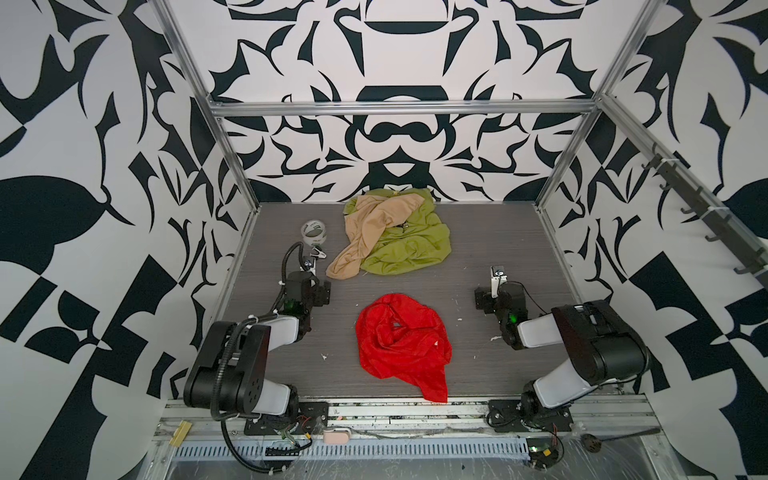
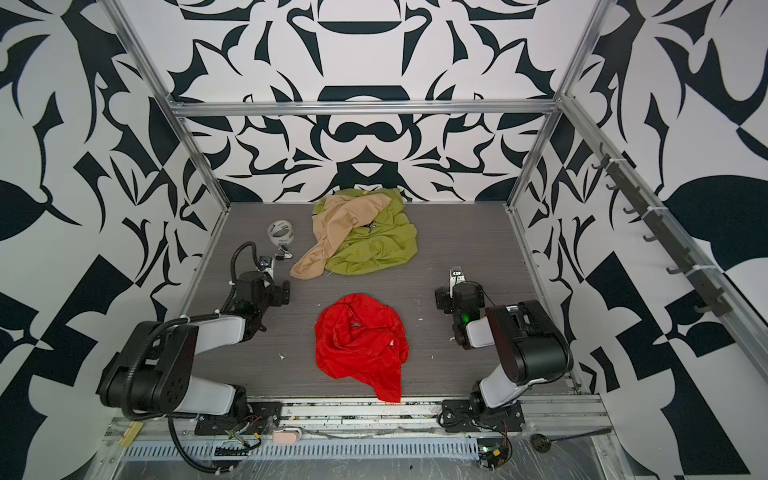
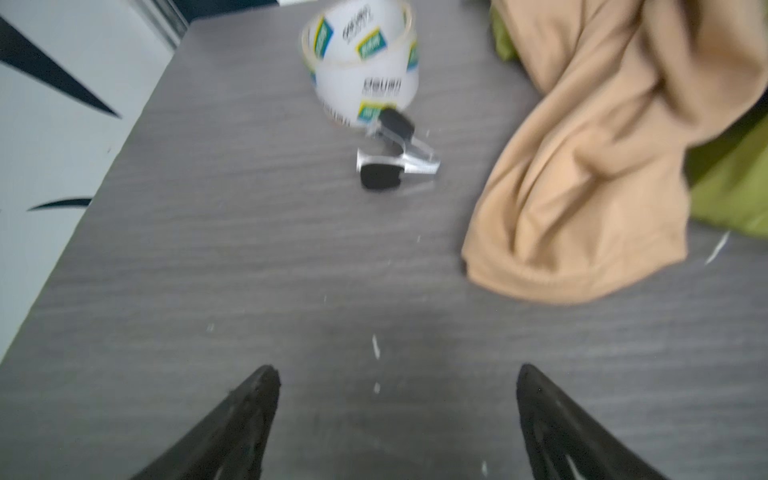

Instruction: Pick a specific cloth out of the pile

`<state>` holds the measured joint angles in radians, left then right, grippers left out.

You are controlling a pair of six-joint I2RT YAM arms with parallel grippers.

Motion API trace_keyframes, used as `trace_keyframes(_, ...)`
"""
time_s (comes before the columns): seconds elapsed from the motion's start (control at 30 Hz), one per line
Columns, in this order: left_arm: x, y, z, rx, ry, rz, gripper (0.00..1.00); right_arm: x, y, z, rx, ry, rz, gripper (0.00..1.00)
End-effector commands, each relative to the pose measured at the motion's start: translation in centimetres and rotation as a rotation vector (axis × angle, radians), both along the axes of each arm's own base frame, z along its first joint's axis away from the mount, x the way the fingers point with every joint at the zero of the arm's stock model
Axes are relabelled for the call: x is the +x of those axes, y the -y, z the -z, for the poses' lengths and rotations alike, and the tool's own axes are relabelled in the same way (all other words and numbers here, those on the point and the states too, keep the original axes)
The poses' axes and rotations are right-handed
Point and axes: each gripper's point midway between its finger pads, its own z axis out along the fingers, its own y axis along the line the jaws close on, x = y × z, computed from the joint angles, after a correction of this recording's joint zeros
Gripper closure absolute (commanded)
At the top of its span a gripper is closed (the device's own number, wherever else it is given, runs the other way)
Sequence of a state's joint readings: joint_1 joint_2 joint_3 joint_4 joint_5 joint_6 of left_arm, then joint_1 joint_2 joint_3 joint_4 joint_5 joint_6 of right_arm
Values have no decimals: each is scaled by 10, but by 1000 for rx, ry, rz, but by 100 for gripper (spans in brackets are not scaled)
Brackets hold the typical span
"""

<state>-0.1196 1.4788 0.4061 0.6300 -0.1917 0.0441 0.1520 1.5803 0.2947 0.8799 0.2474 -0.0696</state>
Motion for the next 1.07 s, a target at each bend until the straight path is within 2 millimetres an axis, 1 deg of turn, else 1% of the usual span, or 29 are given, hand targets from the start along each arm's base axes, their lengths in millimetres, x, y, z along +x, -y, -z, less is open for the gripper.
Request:
trace_keyframes(0.0,17,-7,-18,-96,139,-6,11,22,5,-41,43,154,57,0)
trace_keyframes(0.1,17,-7,-18,-94,152,-3,1,22,6,-40,43,150,58,0)
trace_keyframes(0.47,20,-7,-17,-89,154,-5,1,28,5,-36,85,115,31,0)
trace_keyframes(0.6,20,-7,-18,-90,156,-4,1,28,8,-34,90,110,36,0)
trace_keyframes(0.67,20,-7,-18,-90,156,-4,1,29,1,-34,112,107,0,1)
trace_keyframes(1.03,18,-7,-20,-91,166,-5,1,27,3,-35,115,109,-7,0)
